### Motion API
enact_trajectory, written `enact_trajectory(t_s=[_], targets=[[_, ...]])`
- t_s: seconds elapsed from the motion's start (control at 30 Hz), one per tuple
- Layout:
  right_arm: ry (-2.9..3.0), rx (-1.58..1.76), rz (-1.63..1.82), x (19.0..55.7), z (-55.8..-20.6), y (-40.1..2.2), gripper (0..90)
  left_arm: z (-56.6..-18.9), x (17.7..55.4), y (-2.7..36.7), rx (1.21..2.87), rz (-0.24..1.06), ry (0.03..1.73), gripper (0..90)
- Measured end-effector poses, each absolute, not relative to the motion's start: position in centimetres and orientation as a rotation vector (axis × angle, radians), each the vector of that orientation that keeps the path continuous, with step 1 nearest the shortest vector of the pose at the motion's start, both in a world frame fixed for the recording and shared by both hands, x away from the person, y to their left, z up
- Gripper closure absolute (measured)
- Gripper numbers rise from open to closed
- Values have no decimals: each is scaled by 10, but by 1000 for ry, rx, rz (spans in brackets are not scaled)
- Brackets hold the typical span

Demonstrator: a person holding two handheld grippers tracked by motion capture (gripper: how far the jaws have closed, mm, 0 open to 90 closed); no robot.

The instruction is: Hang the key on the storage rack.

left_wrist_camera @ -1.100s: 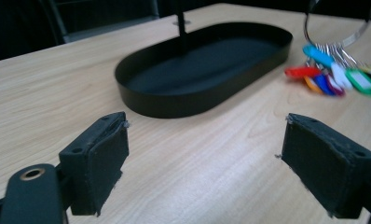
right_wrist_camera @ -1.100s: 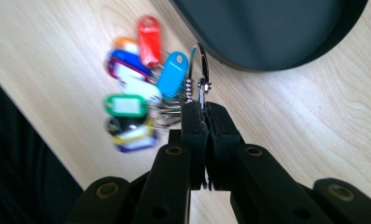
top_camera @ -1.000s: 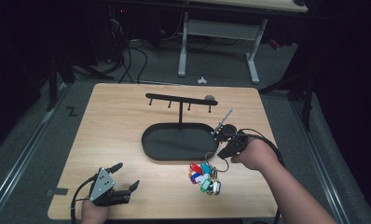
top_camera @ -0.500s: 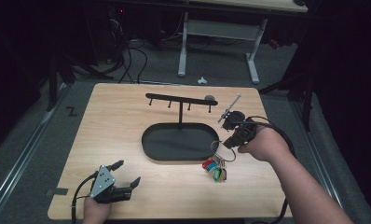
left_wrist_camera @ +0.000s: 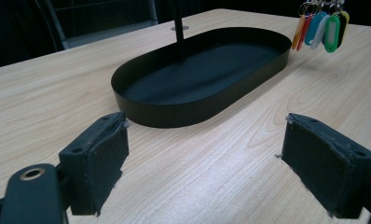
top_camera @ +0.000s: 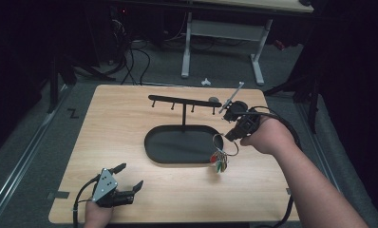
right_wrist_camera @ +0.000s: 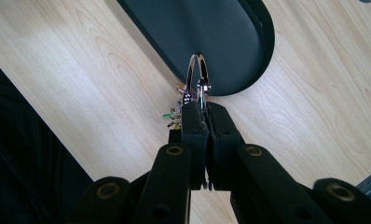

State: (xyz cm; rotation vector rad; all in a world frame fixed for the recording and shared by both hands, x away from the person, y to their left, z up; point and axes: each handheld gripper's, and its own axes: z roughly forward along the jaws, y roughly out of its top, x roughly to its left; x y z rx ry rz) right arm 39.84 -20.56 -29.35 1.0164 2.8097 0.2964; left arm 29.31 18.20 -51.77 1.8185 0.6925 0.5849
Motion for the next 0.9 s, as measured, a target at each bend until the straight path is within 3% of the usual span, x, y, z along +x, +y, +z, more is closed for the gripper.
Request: enact_trajectory(t_s=[0.6,0.9], targets=[[2802,1038,298,422,-302,-195,875,-519,284,195,1823,582,720,150],[2774,1006,342,431,-283,-192,875,-521,276,203,1845,581,739,150]])
